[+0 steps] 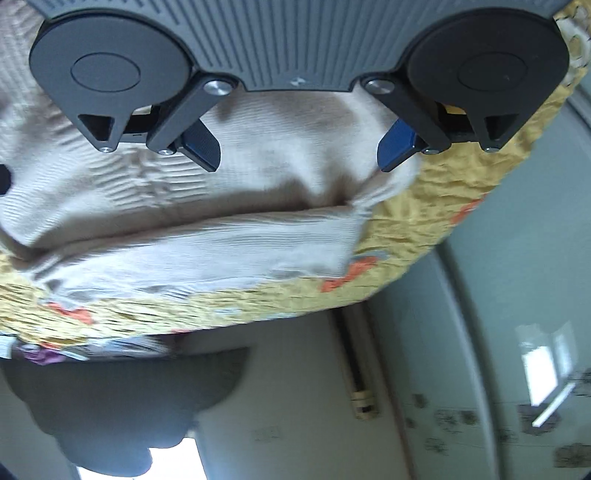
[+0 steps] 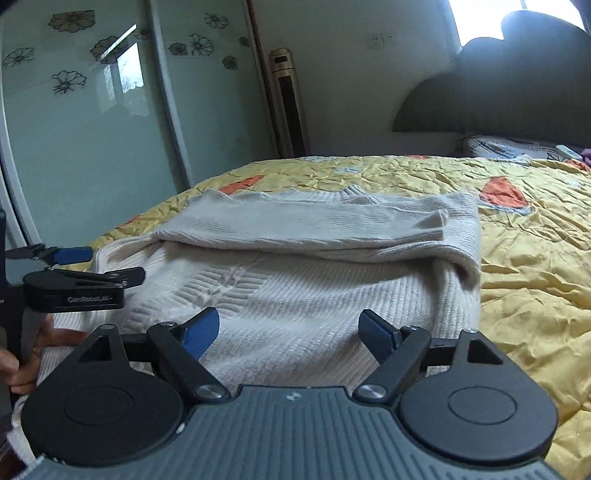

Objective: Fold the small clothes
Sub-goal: 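Smooth the folded sweater side with the left gripper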

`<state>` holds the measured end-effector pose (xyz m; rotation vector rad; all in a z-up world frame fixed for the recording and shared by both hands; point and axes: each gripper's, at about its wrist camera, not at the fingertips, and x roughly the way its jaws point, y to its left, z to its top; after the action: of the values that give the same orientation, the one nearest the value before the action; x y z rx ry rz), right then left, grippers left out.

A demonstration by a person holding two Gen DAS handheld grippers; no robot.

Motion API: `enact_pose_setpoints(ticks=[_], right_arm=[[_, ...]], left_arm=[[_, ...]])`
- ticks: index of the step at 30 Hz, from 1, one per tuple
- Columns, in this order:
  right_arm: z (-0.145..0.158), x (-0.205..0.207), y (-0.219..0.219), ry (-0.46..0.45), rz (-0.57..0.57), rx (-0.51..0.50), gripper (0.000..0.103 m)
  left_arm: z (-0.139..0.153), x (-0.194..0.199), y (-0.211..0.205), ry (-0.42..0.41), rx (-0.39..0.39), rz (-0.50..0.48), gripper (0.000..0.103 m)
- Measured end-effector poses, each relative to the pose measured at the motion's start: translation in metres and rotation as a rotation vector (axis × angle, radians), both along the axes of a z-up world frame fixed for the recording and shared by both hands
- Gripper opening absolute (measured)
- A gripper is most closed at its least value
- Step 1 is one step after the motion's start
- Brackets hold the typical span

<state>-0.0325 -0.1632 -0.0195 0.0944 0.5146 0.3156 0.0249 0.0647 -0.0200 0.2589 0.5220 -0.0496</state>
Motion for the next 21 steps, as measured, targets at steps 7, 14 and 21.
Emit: enact_pose_setpoints(ticks=[7, 14, 21], right_arm=[[-0.003, 0.001, -0.007, -0.006, -0.054, 0.026, 0.087], [0.013, 0.009, -0.024, -0.002, -0.111, -0.065, 0.086], [0.054, 0.011, -0.082, 0.027, -0.181, -0.116, 0.087]], left_arm=[[-0.023, 0.020, -0.036, 0.125, 0.083, -0.163, 0.093], [0.020, 0.011, 0.013, 0.034, -0.040, 0.018, 0.093], [0.088, -0.009, 0.113, 0.051, -0.365, 0.208, 0.093]])
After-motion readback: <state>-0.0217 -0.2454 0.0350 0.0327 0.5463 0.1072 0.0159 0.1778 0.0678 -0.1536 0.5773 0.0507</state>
